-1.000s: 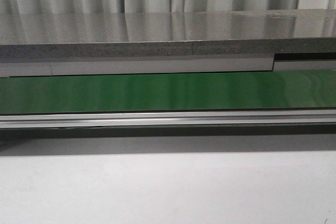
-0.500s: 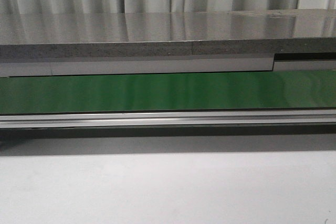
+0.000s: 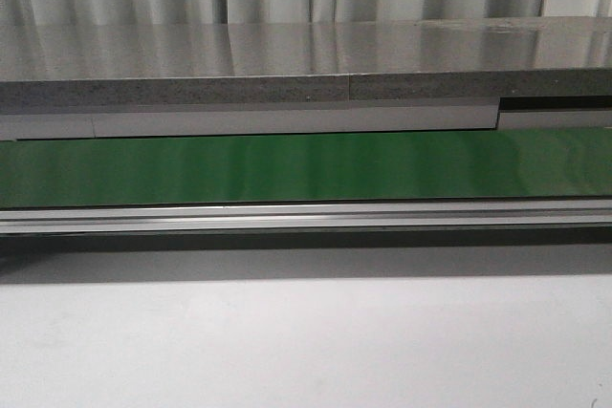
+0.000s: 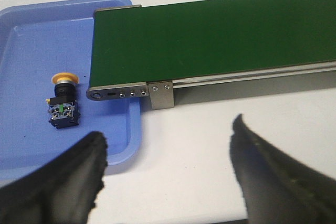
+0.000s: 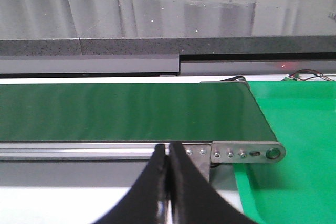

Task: Move button from left to right
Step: 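Lower the left gripper toward the yellow push button in the blue tray, then close the left gripper around the black body of the yellow button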

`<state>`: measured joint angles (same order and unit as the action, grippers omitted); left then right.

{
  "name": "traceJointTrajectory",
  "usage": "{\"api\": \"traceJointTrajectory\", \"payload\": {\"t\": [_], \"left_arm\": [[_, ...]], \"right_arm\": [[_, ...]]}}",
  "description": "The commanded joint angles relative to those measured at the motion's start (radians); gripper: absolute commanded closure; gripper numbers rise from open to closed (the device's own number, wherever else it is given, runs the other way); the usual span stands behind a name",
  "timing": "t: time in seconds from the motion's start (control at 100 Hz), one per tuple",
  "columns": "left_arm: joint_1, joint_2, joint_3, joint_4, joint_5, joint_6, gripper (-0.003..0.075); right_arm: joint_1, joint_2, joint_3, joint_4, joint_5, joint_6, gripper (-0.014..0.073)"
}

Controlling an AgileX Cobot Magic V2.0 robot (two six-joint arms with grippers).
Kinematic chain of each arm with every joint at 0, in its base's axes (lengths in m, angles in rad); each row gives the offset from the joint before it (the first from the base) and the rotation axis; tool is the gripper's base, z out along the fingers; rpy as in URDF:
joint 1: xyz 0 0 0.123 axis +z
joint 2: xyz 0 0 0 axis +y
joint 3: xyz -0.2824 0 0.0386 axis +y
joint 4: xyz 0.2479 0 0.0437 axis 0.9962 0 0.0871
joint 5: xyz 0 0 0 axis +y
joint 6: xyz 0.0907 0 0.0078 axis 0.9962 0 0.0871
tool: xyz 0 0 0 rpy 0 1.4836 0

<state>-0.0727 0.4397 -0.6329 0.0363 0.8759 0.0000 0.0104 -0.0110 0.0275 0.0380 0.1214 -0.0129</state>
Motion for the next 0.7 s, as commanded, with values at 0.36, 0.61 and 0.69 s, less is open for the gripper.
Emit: {"api": "traceJointTrajectory", "payload": {"t": [0.36, 0.61, 0.69], "left_arm": [[-0.008, 0.058, -0.038, 0.176, -0.116, -0.264, 0.0082], [0.013, 0.273, -0.121, 0.344, -0.049, -0.362, 0.0083], [0.046, 0.363, -0.175, 0.348, -0.049, -0.362, 0.0083]], "right_arm": [[0.003, -0.019, -0.015, -0.010, -0.084, -0.001, 0.0662], [0.003, -0.019, -0.015, -0.010, -0.084, -0.001, 0.0662], [0.003, -0.019, -0.015, -0.010, -0.084, -0.001, 0.0662]]}}
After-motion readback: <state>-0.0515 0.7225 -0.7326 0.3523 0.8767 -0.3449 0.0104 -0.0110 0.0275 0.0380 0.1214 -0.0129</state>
